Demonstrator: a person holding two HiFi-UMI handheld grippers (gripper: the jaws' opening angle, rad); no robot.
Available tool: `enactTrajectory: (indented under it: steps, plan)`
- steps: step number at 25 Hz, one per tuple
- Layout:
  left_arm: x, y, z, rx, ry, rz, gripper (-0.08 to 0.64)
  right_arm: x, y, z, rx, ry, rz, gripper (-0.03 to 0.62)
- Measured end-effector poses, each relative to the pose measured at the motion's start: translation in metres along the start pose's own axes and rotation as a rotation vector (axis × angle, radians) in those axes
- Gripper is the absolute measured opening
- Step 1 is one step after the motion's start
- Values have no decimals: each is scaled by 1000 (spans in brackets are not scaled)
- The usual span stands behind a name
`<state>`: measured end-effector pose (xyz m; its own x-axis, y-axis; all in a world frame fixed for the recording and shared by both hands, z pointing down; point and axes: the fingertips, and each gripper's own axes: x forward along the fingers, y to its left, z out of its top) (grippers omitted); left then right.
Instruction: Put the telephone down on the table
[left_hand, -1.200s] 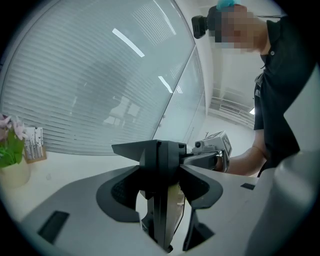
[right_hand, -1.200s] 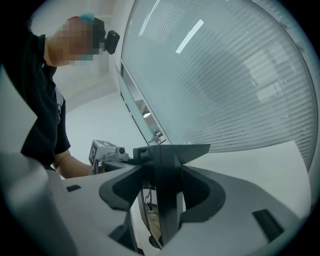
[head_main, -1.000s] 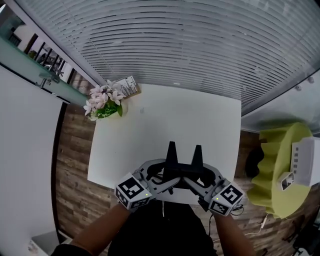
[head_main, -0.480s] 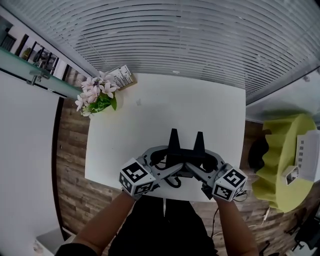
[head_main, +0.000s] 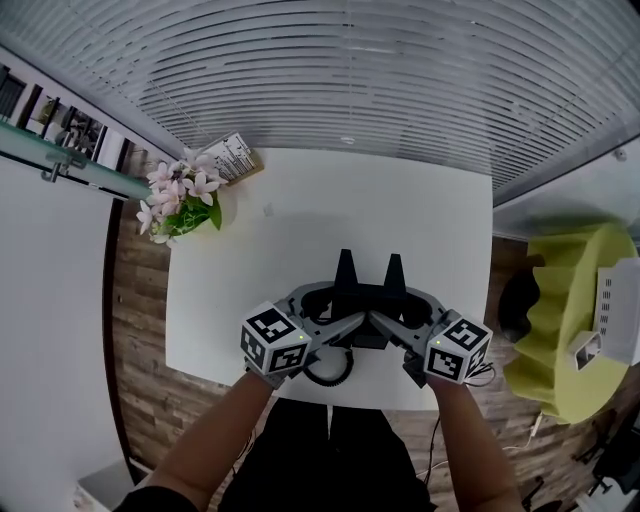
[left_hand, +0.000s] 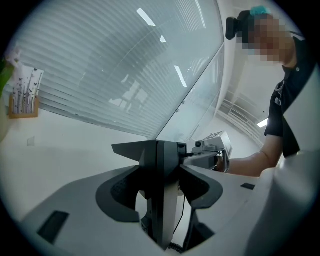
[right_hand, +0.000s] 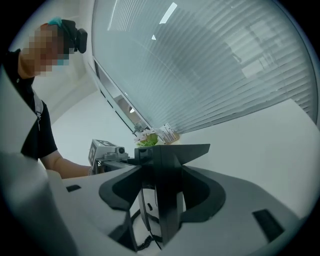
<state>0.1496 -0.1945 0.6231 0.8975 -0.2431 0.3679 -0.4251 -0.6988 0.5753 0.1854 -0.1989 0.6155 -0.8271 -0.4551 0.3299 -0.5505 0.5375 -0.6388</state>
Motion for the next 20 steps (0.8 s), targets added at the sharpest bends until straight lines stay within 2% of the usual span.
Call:
enactTrajectory:
  steps: [9,20]
  plan:
    - [20,32,3,-42,22,3,242,17,-34,5,42,13,-4,253]
    - [40,64,0,-174,34,-15,242,33,-69,5,167,-5,-11,253]
